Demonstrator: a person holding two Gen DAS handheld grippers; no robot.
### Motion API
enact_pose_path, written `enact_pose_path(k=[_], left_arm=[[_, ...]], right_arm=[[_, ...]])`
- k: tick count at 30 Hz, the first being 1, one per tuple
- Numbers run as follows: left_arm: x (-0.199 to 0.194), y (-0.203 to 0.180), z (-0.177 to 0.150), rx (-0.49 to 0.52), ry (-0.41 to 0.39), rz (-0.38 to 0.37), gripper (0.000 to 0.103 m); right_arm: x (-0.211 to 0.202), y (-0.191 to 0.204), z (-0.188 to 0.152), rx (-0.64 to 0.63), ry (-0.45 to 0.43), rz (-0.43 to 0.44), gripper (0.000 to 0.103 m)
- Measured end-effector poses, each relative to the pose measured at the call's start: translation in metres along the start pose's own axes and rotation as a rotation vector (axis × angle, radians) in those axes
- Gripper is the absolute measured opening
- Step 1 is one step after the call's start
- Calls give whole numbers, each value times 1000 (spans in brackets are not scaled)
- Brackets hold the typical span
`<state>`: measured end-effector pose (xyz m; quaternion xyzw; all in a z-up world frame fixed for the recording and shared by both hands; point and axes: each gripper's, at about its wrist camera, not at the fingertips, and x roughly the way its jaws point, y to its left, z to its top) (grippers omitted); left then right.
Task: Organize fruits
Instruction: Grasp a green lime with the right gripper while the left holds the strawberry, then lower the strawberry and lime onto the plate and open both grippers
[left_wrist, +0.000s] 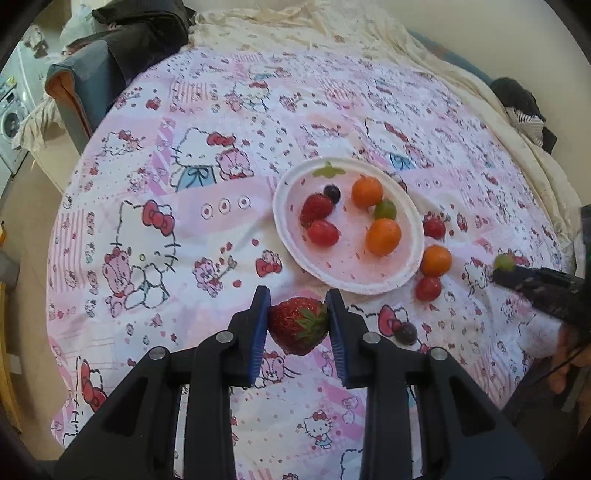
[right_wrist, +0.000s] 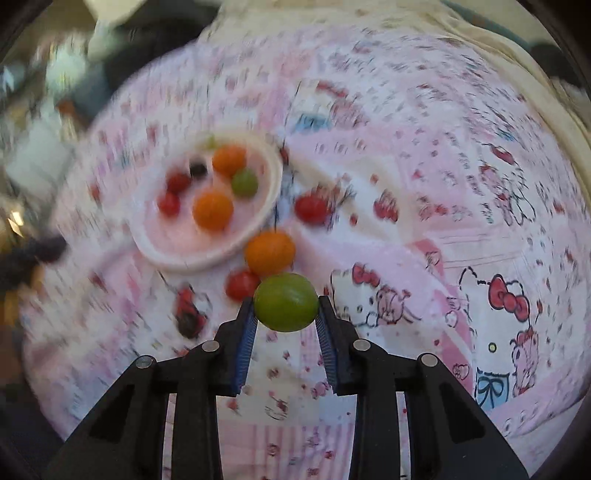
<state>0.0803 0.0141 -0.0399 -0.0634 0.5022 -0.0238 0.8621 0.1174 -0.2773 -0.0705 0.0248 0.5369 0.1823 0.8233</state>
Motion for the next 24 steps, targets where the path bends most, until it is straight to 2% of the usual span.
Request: enact_pose_path(k=[4, 9, 14, 20, 24], left_arm=[[-8, 6, 5, -16, -53, 8, 27], [-19, 8, 20, -7, -125, -18, 27], [-8, -8, 40, 72, -148, -63, 27], [28, -31, 53, 150, -106, -65, 27], [51, -47, 56, 190, -74, -71, 27]], right_arm=[[-28, -14, 13, 96, -141, 87, 34], [-37, -13, 34, 127, -220, 154, 34], [-22, 1, 57, 118, -199, 222, 34], [17, 22, 83, 45, -129, 220, 34], [52, 16, 94, 73, -55, 220, 34]])
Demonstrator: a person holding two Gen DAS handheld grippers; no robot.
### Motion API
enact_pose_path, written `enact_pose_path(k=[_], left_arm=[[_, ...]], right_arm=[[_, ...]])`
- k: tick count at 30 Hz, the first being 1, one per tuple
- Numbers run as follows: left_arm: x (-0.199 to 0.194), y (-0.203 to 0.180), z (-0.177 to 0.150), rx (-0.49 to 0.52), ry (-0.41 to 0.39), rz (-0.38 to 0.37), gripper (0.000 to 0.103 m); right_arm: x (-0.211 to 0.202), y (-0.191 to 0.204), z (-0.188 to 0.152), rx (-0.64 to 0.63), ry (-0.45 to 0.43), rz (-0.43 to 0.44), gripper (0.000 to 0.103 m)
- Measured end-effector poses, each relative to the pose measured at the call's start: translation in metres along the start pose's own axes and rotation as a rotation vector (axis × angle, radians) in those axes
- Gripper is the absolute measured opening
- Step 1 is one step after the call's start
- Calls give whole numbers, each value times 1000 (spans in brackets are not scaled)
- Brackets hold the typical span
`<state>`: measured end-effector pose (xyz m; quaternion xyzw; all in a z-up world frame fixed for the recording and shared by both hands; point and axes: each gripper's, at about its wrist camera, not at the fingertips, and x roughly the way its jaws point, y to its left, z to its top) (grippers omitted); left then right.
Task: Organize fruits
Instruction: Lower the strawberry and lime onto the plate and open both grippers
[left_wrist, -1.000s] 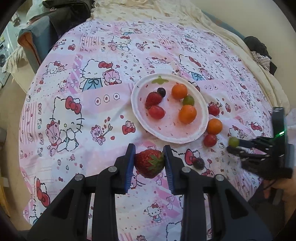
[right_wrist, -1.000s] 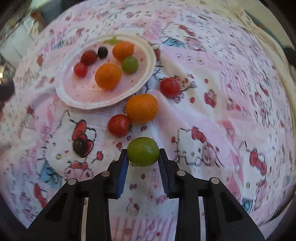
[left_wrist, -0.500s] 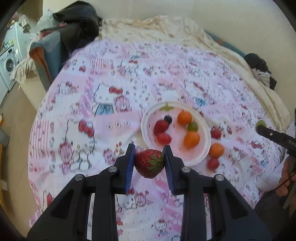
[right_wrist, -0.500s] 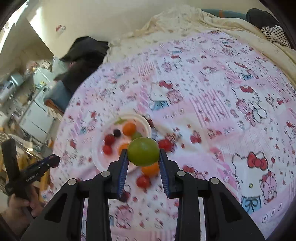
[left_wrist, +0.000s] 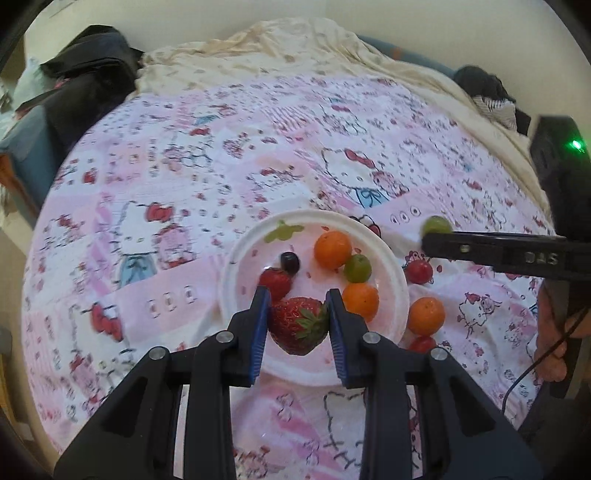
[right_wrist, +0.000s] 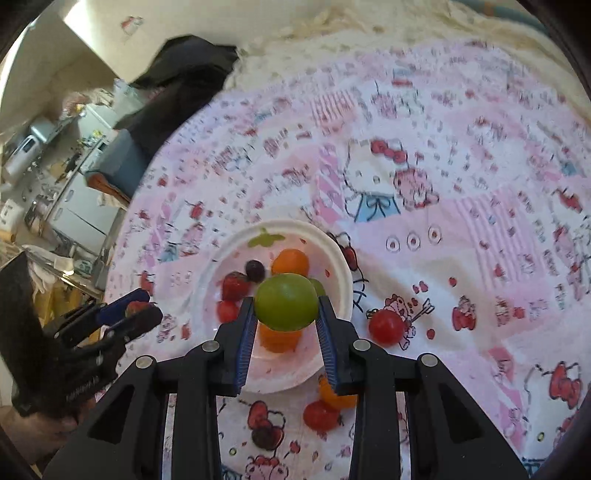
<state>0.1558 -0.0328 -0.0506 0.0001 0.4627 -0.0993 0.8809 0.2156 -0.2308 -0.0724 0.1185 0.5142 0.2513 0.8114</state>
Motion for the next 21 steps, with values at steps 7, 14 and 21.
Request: enact_pose_path(k=[7, 14, 21], left_arm=[[38, -12, -11, 4, 77, -13, 27], [52, -12, -20, -8, 115, -23, 27], [59, -11, -26, -2, 136, 5, 27]], right_arm=[[46, -14, 2, 24, 120, -47, 34], [61, -20, -2, 56, 174, -31, 34], [69, -19, -7, 46, 210, -51, 34]])
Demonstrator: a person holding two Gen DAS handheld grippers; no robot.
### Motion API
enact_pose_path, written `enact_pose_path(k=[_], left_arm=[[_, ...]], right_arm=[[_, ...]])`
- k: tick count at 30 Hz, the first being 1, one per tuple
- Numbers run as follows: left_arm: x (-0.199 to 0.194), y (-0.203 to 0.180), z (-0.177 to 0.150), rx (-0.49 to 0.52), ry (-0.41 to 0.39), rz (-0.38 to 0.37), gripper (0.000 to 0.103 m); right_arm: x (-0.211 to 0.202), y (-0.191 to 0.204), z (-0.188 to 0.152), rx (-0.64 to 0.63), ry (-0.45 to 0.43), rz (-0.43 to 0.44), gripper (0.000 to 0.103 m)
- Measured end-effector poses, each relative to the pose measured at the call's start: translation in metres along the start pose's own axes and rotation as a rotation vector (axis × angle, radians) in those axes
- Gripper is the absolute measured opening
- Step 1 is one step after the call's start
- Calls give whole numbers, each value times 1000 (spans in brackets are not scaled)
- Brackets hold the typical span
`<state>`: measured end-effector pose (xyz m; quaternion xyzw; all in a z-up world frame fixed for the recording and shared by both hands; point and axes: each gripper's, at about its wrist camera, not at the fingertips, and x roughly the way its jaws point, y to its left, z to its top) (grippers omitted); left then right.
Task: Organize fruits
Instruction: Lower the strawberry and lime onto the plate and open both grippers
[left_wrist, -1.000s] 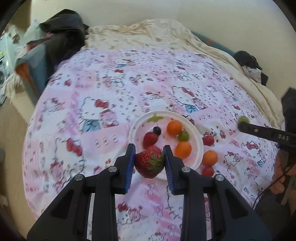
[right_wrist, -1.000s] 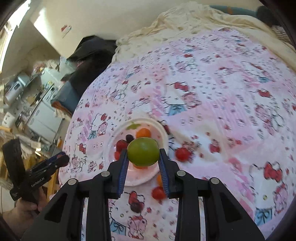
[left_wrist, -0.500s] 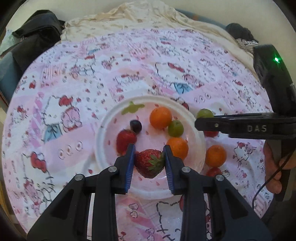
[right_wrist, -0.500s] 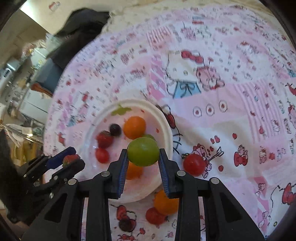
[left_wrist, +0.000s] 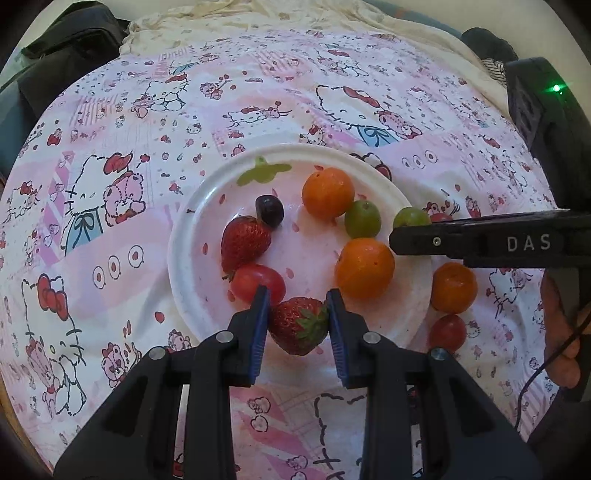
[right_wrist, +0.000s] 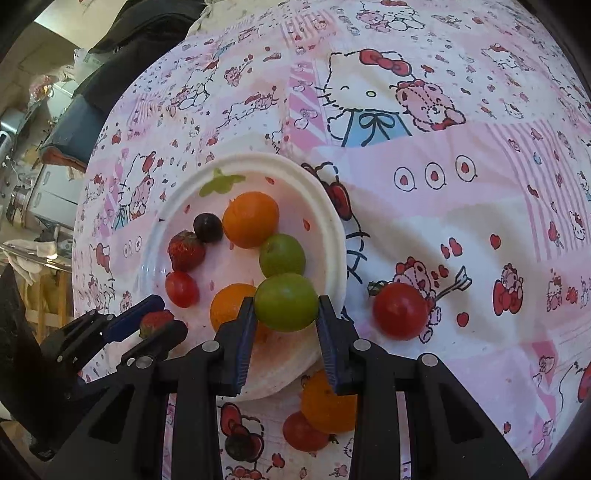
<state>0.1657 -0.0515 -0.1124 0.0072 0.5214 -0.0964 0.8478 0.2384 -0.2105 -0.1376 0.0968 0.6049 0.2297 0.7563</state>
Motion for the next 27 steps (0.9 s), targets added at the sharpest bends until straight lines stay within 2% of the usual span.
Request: enact_pose_path(k=[14, 18, 19, 20, 22, 24, 27], left_arm=[[4, -1, -1, -5, 28, 1, 27], [4, 0, -1, -19, 42, -5, 28], [5, 0, -1, -26, 50, -17, 32], [5, 0, -1, -34, 60, -26, 49], [4, 3, 0, -62, 55, -34, 71], [0, 2, 0, -65, 37, -21, 74], [-4, 1, 2, -64, 39, -18, 74]], right_arm=[[1, 9, 1, -43, 6, -9, 40], [3, 12, 0, -42, 12, 10, 59], [3, 13, 0, -46, 14, 12, 61], [3, 15, 0, -56, 15, 11, 64], [3, 18, 0, -71, 16, 6, 70], [2, 21, 0, -82, 18, 5, 76], [-3, 24, 0, -94, 7, 3, 79]])
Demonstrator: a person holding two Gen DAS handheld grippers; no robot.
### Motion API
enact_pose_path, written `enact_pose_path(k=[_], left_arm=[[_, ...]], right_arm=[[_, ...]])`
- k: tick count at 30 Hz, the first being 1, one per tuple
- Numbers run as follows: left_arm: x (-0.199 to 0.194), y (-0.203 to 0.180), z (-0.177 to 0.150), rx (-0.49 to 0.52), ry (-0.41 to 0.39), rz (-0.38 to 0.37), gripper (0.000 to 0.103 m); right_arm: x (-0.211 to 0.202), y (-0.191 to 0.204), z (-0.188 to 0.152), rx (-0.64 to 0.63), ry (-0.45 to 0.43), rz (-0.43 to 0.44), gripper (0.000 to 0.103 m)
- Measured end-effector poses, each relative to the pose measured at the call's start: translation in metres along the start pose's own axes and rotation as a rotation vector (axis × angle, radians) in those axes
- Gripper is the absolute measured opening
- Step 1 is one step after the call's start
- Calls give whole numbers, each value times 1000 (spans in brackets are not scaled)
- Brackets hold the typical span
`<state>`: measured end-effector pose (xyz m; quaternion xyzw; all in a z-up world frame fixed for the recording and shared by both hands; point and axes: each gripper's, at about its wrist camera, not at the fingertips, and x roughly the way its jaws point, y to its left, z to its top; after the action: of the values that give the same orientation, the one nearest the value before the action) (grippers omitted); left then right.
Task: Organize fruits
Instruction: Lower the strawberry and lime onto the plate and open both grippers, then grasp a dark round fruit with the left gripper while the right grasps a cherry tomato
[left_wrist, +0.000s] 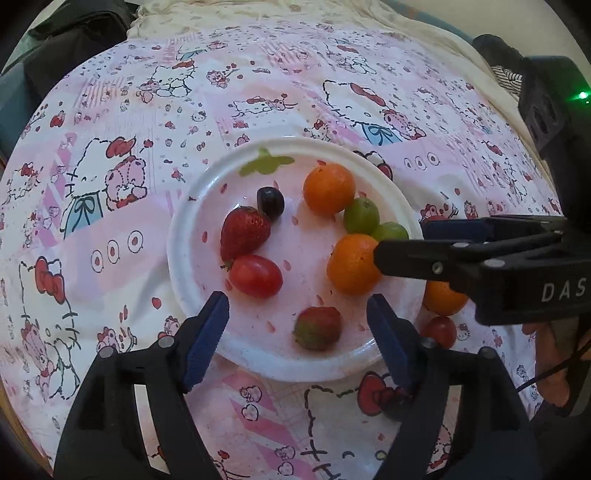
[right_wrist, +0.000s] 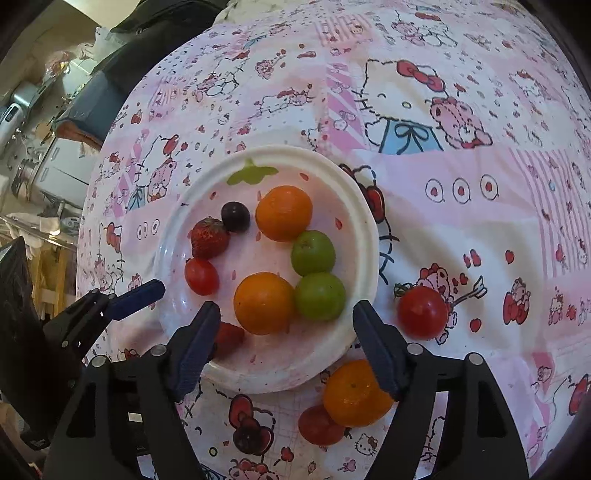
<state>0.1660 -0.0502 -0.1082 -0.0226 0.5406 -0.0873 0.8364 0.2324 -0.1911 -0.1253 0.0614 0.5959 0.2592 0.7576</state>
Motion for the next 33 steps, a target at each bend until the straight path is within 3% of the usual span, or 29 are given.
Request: enact_pose_path(k=[10, 21, 33], left_arm=[[-38, 3, -1, -14, -91, 29, 75], [-86, 15, -15, -34, -170, 54, 75], [-99, 16, -41, -53, -175, 61, 75]], right_arm=[[-39, 2, 2, 23, -111, 10, 80], [-98, -21, -23, 135, -222, 14, 80], [-126, -54, -71, 307, -241, -27, 80]])
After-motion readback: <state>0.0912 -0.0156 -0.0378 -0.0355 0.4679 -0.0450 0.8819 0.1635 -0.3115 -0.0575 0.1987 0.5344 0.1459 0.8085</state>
